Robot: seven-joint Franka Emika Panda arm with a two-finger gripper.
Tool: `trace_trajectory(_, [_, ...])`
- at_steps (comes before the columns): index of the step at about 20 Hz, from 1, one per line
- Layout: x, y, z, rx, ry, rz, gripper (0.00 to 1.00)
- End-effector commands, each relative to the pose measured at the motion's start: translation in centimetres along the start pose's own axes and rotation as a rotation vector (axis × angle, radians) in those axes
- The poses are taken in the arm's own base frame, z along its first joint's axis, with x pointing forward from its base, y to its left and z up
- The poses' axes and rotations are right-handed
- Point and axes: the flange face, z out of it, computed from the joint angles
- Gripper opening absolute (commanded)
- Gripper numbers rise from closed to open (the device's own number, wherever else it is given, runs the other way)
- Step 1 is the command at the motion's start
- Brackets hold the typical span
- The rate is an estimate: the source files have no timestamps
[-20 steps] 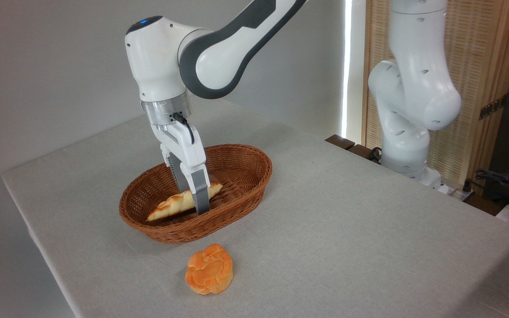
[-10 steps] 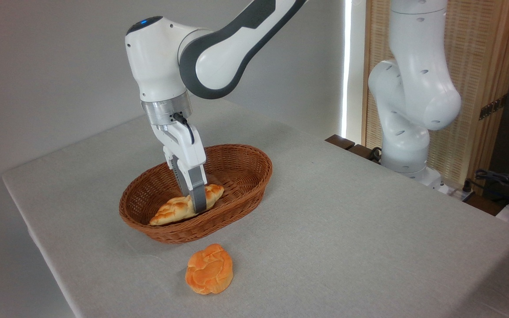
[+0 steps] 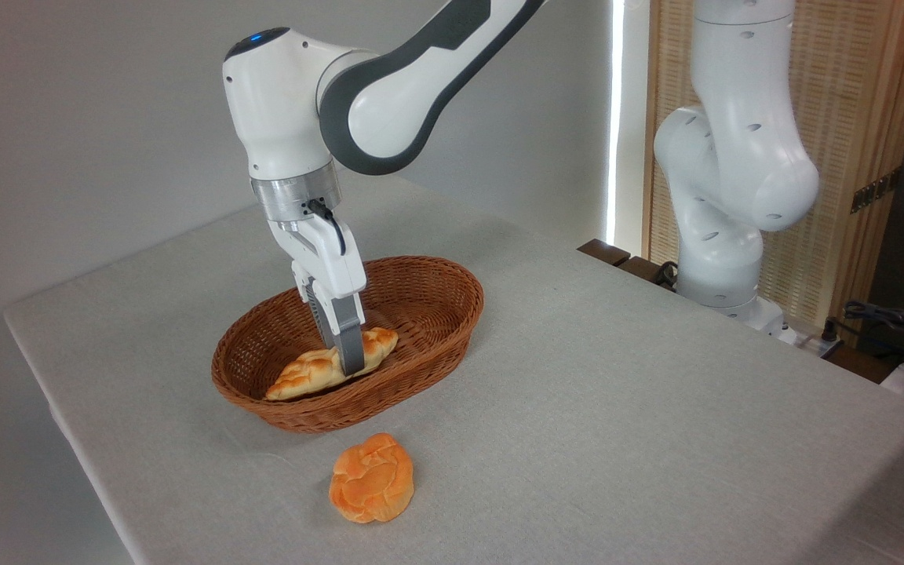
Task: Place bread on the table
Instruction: 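Lower the gripper into the basket and close on the braided roll, then lift the braided roll up out of the basket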
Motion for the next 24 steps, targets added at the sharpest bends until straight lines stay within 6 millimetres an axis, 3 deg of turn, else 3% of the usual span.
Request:
trace_trajectory(1, [-0.5,-0.7,-1.3,0.023,0.011,-0.019,0.38])
trace_trajectory(11, [-0.7,-2.8,-7.0,-0.042,0.026,-0.088,0.36])
trace_trajectory(16, [-1.9,-3.6,-8.3,-0.081,-0.017,-0.079,0.36])
trace_trajectory(24, [-10.5,-8.0,-12.5,-0.174,-0.088,0.069,0.36])
